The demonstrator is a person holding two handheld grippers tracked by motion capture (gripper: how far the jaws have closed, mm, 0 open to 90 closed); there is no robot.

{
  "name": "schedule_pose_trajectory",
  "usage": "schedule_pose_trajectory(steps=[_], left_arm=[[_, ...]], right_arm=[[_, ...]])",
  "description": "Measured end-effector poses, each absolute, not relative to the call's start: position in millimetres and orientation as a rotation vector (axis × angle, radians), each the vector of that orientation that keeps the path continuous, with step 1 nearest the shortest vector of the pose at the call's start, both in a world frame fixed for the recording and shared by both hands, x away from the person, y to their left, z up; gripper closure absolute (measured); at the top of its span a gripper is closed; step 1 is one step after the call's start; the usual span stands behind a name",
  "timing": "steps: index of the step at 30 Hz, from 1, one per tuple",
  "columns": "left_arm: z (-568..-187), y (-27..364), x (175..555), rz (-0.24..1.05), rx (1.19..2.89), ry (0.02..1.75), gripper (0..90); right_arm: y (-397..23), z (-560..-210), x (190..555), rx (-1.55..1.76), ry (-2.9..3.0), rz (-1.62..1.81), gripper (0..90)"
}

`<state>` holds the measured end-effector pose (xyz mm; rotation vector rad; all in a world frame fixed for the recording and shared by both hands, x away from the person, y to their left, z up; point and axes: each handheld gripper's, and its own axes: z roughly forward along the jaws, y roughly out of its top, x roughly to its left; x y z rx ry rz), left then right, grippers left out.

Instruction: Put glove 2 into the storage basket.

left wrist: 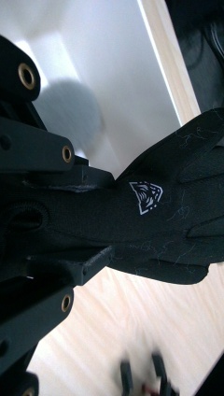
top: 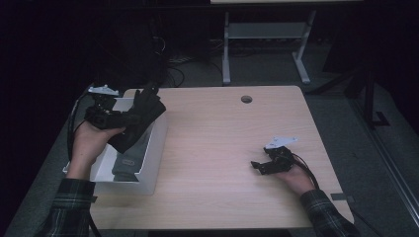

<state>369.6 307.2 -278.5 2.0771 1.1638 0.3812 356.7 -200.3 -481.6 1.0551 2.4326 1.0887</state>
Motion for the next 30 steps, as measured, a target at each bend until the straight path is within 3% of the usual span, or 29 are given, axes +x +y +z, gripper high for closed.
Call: schedule_pose_trajectory(steps=[9, 21, 30], left_arm=[[-314, 335, 365, 0.373, 2.054, 1.327, 65.3], [-363, 334, 375, 0.356, 2.124, 1.409, 63.5], [-381, 335, 379, 0.378, 2.162, 1.446, 57.1]], right_arm=[[-200, -482, 357, 1.055, 2.431, 1.086, 20.0], [-200, -482, 357, 1.051, 2.434, 1.081, 20.0], [-200, -482, 357, 1.052, 2.433, 1.082, 20.0]])
